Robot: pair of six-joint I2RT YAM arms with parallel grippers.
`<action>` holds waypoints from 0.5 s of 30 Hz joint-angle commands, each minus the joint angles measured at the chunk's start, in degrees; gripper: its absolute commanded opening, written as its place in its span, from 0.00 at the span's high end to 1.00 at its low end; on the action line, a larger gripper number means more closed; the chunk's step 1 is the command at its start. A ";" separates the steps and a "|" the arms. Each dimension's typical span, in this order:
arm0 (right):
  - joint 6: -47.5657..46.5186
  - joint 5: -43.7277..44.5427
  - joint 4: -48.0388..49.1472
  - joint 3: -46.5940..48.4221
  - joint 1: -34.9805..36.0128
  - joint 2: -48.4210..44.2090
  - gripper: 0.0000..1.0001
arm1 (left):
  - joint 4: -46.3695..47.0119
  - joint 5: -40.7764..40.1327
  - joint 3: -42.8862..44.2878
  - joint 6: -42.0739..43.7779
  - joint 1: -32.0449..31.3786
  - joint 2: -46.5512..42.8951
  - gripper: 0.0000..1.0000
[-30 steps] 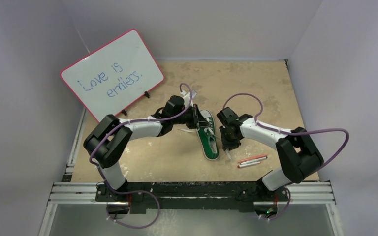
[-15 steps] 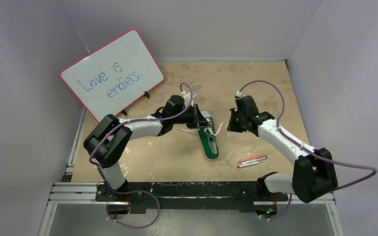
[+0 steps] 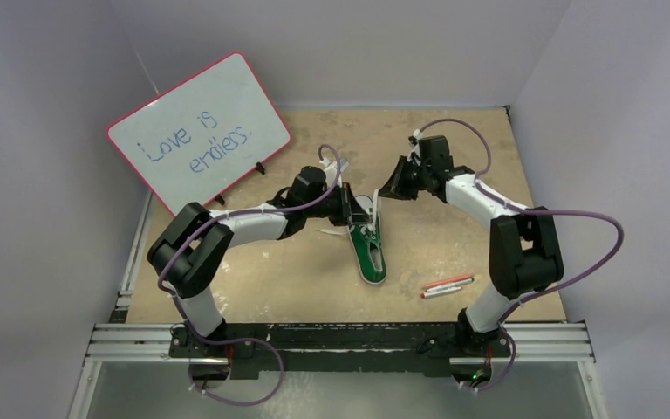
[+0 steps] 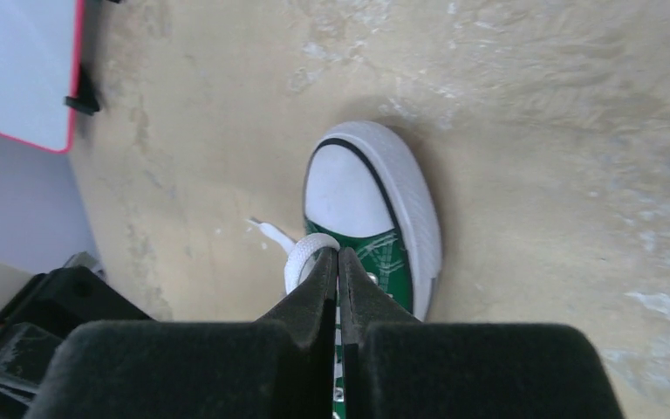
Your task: Tie the shoes
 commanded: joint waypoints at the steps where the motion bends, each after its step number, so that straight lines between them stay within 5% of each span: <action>1: 5.97 -8.35 6.40 1.08 -0.01 0.68 1.00 | 3.14 0.84 3.23 1.19 0.67 -1.24 1.00; 15: 10.40 -18.42 2.17 -3.89 0.06 -0.66 1.00 | 8.05 0.11 1.68 -2.93 0.62 -0.66 1.00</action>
